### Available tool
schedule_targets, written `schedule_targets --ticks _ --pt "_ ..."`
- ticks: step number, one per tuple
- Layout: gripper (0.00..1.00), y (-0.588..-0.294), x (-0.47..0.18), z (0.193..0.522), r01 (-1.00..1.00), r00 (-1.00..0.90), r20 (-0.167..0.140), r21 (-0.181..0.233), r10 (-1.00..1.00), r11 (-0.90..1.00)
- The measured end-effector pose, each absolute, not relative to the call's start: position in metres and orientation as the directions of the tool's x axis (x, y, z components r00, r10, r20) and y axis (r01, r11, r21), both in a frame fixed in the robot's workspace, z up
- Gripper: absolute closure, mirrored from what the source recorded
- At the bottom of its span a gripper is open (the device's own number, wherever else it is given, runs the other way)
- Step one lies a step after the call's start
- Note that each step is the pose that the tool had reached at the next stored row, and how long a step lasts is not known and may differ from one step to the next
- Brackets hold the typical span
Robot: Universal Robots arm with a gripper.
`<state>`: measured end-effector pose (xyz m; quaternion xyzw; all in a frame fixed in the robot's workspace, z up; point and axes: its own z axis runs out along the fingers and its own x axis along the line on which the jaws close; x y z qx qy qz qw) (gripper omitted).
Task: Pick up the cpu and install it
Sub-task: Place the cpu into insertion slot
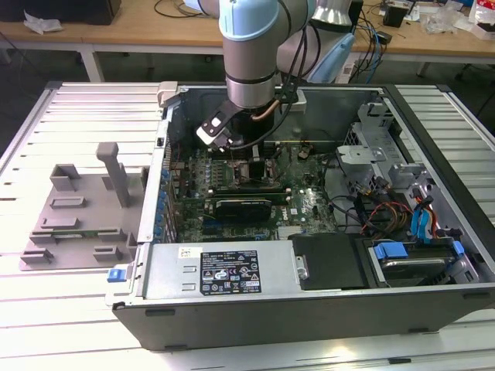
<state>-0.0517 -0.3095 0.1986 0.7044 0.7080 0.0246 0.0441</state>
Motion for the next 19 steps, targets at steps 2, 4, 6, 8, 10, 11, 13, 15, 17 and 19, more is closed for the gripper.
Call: schedule_targets --ticks 2,4,6,8,10,11,13,15,17,19 --pt "0.46 -0.3087 -0.0517 0.1984 0.995 -0.003 -0.028 0.097 1.0 0.006" --pt "0.46 -0.3087 -0.0517 0.1984 0.995 -0.003 -0.028 0.097 1.0 0.005" --pt "0.46 -0.3087 -0.0517 0.1984 0.995 -0.003 -0.028 0.097 1.0 0.005" --pt "0.46 -0.3079 -0.0517 0.1983 0.995 -0.002 -0.028 0.097 1.0 0.005" --pt "0.46 -0.3073 -0.0516 0.1984 0.995 -0.003 -0.028 0.097 1.0 0.005" --pt "0.46 -0.3072 -0.0517 0.1984 0.995 -0.003 -0.028 0.097 1.0 0.005" --pt "0.46 -0.3072 -0.0516 0.1978 0.995 -0.003 -0.028 0.097 1.0 0.005" --pt "0.46 -0.3072 -0.0517 0.1978 0.995 -0.002 -0.028 0.097 1.0 0.005" --pt "0.46 -0.3073 -0.0517 0.1977 0.995 -0.003 -0.028 0.097 1.0 0.005" --pt "0.46 -0.3072 -0.0517 0.1974 0.995 -0.002 -0.028 0.097 1.0 0.005"
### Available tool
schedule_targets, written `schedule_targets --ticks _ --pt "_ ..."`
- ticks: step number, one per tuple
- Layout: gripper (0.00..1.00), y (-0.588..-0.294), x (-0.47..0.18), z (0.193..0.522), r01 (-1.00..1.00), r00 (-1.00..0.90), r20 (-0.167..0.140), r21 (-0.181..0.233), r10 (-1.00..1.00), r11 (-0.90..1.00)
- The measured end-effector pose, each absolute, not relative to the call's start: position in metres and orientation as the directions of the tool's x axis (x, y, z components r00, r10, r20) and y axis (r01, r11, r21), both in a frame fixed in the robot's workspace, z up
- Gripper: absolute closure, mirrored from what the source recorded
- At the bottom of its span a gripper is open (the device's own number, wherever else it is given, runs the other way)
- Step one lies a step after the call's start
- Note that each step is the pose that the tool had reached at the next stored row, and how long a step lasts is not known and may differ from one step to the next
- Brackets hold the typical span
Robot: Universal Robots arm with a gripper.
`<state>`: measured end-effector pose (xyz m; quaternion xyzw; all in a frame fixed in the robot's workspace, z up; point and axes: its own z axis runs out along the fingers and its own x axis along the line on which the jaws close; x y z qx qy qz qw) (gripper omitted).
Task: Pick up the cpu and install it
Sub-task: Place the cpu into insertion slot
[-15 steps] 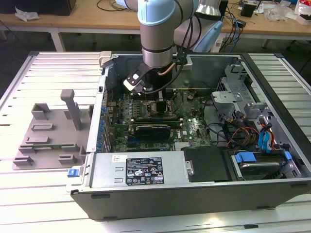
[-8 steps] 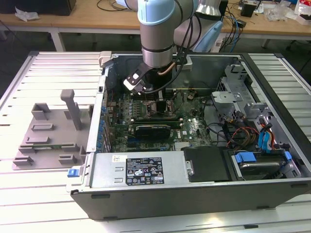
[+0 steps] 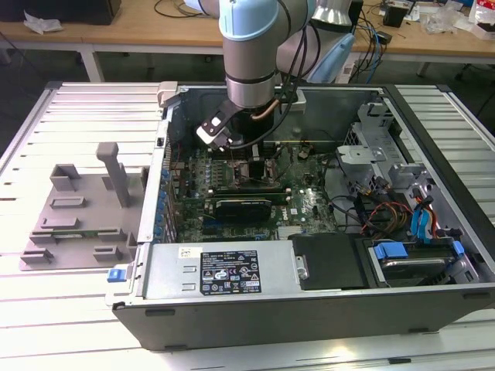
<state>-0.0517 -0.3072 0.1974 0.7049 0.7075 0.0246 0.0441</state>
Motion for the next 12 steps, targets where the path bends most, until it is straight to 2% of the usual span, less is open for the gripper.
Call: schedule_targets --ticks 5,6,12 --pt "0.46 -0.3072 -0.0517 0.1966 0.995 -0.002 -0.028 0.097 1.0 0.005" --pt "0.38 -0.3072 -0.0516 0.1965 0.995 -0.003 -0.028 0.097 1.0 0.005" --pt "0.38 -0.3064 -0.0517 0.1973 0.995 -0.002 -0.021 0.098 1.0 0.004"
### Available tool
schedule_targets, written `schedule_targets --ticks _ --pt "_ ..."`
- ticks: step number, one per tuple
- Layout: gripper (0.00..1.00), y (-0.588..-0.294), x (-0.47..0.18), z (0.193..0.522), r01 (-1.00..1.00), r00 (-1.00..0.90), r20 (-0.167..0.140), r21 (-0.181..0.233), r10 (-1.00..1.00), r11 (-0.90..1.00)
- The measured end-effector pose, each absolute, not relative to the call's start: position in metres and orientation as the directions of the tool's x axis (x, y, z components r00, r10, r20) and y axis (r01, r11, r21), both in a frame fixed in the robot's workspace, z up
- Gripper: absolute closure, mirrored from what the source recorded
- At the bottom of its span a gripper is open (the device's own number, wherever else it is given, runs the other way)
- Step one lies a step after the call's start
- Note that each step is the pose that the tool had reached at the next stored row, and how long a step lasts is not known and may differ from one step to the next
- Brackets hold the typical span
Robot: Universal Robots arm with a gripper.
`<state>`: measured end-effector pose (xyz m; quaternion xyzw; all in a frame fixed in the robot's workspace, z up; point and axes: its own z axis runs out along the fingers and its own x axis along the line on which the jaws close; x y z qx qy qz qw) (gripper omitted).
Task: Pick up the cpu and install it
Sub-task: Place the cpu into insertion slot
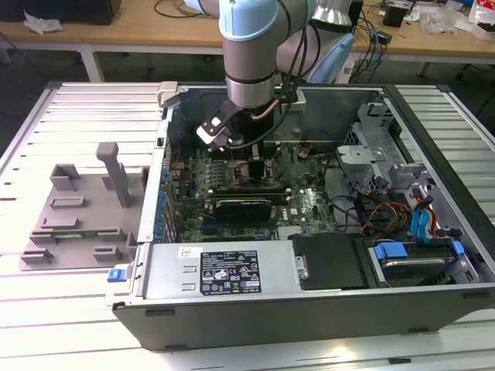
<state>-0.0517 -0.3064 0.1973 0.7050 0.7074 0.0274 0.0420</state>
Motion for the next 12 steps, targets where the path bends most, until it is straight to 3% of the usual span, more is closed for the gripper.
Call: schedule_targets --ticks 10,11,12 --pt "0.38 -0.306 -0.052 0.208 0.995 -0.002 -0.021 0.098 1.0 0.004" --pt "0.53 -0.306 -0.052 0.208 0.995 -0.002 -0.021 0.098 1.0 0.004" --pt "0.59 -0.306 -0.052 0.208 0.995 -0.002 -0.021 0.098 1.0 0.004"
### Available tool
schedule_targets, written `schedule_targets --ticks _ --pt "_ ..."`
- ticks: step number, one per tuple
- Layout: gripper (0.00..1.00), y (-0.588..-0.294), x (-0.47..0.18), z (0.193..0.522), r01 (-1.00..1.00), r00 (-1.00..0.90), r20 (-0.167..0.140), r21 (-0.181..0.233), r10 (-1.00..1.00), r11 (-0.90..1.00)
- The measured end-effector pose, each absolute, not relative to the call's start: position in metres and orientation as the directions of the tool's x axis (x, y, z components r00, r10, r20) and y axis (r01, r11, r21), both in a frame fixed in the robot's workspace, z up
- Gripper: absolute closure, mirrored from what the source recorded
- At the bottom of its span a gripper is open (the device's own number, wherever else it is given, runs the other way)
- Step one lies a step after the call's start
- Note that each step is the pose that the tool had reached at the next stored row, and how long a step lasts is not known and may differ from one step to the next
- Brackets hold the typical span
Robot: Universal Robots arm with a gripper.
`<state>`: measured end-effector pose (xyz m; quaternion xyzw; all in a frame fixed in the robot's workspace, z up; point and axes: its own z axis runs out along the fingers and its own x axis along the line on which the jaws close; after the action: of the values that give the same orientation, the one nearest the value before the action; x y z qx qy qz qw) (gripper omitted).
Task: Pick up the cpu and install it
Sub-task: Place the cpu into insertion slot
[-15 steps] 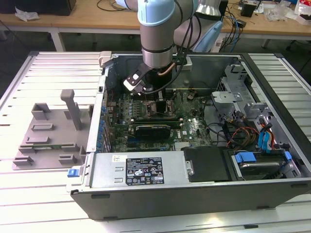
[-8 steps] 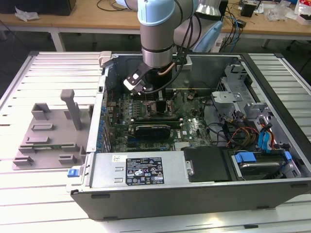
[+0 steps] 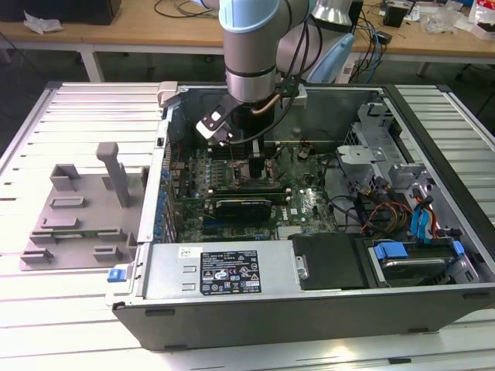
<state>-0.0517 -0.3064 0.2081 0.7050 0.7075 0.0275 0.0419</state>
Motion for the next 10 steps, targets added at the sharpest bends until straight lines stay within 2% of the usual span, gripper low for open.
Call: schedule_targets --ticks 2,3,4,5,8,10 --pt "0.71 -0.3064 -0.0517 0.2084 0.995 -0.002 -0.021 0.098 1.0 0.004" --pt "0.83 -0.3064 -0.0517 0.2086 0.995 -0.002 -0.021 0.098 1.0 0.004" --pt "0.83 -0.3064 -0.0517 0.2087 0.995 -0.002 -0.021 0.098 1.0 0.004" --pt "0.89 -0.3064 -0.0517 0.2089 0.995 -0.002 -0.021 0.098 1.0 0.004" --pt "0.89 -0.3064 -0.0517 0.2093 0.995 -0.003 -0.021 0.098 1.0 0.005" --pt "0.89 -0.3064 -0.0503 0.2092 0.998 -0.003 -0.019 0.069 1.0 0.004"
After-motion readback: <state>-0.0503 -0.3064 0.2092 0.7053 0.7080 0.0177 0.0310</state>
